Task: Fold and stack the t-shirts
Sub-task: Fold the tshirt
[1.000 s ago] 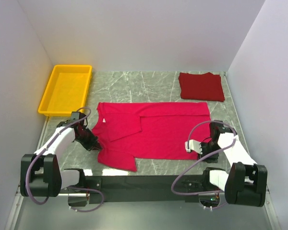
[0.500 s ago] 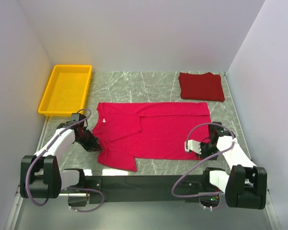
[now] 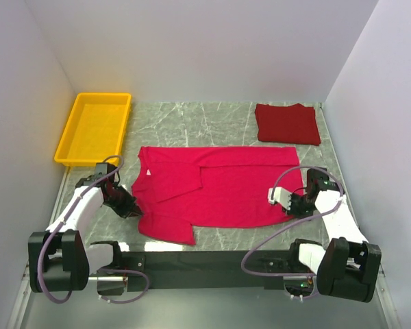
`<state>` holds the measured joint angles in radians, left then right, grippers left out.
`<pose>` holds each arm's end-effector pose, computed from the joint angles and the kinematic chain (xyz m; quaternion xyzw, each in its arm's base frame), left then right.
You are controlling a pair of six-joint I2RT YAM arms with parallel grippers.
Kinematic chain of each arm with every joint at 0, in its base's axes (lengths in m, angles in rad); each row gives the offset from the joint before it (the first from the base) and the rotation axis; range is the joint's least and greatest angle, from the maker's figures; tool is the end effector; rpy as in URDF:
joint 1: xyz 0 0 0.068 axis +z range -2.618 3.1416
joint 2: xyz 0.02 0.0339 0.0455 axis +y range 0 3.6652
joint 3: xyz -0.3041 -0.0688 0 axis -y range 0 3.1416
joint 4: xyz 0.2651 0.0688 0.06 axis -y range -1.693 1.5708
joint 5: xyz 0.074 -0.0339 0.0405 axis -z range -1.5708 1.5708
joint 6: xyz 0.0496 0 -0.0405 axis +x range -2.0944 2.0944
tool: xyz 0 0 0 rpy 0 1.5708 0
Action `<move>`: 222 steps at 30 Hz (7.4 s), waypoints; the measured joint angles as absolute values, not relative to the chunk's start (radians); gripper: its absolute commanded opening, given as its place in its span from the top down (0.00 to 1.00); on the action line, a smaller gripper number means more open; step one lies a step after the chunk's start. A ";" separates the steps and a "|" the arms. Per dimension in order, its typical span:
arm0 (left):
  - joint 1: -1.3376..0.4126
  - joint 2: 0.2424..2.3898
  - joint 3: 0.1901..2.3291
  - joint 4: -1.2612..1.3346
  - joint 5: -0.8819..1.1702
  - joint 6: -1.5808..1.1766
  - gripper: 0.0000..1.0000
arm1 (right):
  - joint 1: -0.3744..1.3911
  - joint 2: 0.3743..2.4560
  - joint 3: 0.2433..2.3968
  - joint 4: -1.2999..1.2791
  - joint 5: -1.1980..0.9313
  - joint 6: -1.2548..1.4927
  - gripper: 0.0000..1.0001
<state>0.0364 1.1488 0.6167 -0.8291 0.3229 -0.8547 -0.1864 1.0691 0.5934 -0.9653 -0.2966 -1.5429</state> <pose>0.1800 -0.0092 0.1897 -0.4078 0.8930 -0.1877 0.0311 0.1527 -0.0140 0.1916 -0.6267 0.7625 0.0469 0.1538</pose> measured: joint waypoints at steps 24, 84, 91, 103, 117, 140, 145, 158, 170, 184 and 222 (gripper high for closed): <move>0.041 1.140 0.611 -0.826 0.344 -0.850 1.00 | -0.197 1.043 0.561 -1.010 -0.315 -1.544 0.90; 0.180 1.188 0.669 -0.828 0.430 -0.742 1.00 | -0.148 1.060 0.664 -0.974 -0.321 -1.331 1.00; 0.214 1.202 0.694 -0.828 0.450 -0.738 1.00 | -0.199 1.116 0.681 -0.916 -0.366 -1.271 1.00; 0.228 1.217 0.702 -0.813 0.512 -0.746 1.00 | -0.286 1.217 0.716 -0.872 -0.426 -1.233 1.00; 0.311 1.214 0.648 -0.790 0.565 -0.799 1.00 | -0.315 1.306 0.756 -0.856 -0.457 -1.222 1.00; 0.366 1.274 0.635 -0.683 0.693 -0.936 1.00 | -0.323 1.457 0.871 -0.828 -0.458 -1.143 1.00; 0.366 1.281 0.635 -0.665 0.703 -0.949 1.00 | -0.323 1.482 0.888 -0.818 -0.458 -1.116 1.00; 0.370 1.281 0.634 -0.630 0.709 -0.974 1.00 | -0.323 1.528 0.920 -0.791 -0.460 -1.059 1.00; 0.378 1.281 0.604 -0.608 0.704 -0.974 1.00 | -0.293 1.557 0.979 -0.768 -0.464 -1.026 1.00; 0.385 1.299 0.599 -0.596 0.701 -0.970 1.00 | -0.284 1.588 0.982 -0.753 -0.454 -1.011 1.00; 0.386 1.422 0.624 -0.538 0.702 -0.955 1.00 | -0.277 1.626 1.002 -0.724 -0.434 -0.978 1.00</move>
<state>0.3859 1.4220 0.6235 -0.5377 0.7021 -0.9554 -0.2771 1.6260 1.0016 -0.7238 -0.4343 -0.9783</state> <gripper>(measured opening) 0.026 0.009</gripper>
